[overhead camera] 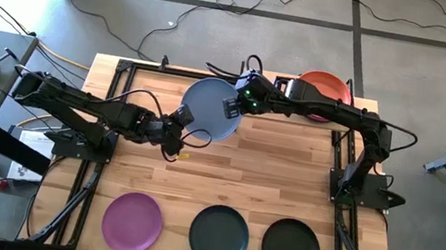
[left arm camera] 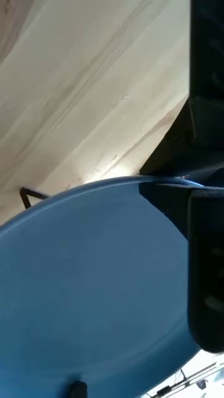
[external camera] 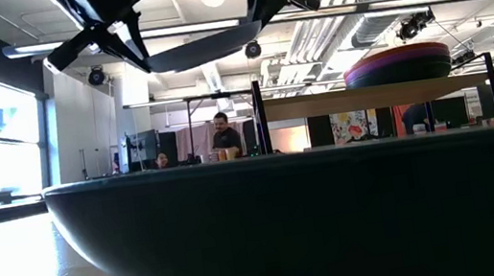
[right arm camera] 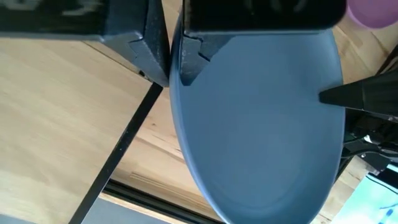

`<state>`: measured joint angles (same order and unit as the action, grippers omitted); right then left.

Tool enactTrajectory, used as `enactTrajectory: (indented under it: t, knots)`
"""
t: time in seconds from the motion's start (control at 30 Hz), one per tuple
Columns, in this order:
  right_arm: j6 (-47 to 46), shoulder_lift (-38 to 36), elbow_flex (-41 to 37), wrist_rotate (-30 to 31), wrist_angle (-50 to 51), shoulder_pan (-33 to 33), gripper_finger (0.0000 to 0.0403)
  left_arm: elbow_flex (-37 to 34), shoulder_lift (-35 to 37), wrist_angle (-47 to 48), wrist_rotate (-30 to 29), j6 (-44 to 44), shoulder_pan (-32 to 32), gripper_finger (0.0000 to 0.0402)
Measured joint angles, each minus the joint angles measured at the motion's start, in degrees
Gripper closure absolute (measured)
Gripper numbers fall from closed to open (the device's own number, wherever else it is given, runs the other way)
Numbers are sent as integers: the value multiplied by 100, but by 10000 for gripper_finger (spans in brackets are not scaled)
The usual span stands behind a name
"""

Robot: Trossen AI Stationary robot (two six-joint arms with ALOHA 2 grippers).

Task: Place and stack plates onto a shelf
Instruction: Put the blue plate on the shelf

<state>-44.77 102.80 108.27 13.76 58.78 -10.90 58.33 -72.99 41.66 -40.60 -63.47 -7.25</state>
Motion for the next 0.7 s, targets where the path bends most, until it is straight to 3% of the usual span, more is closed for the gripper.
enactTrajectory:
  t: [0.33,0.5,0.7]
  knots:
    - [-170,0,0,-22,31,0,402,0,-39,-21,83,573,9,378]
    - [-306,0,0,-44,41,2,402,0,-64,-51,390,1109,9,356]
    - [-431,0,0,-42,88,2,403,0,-85,-194,362,1800,9,319]
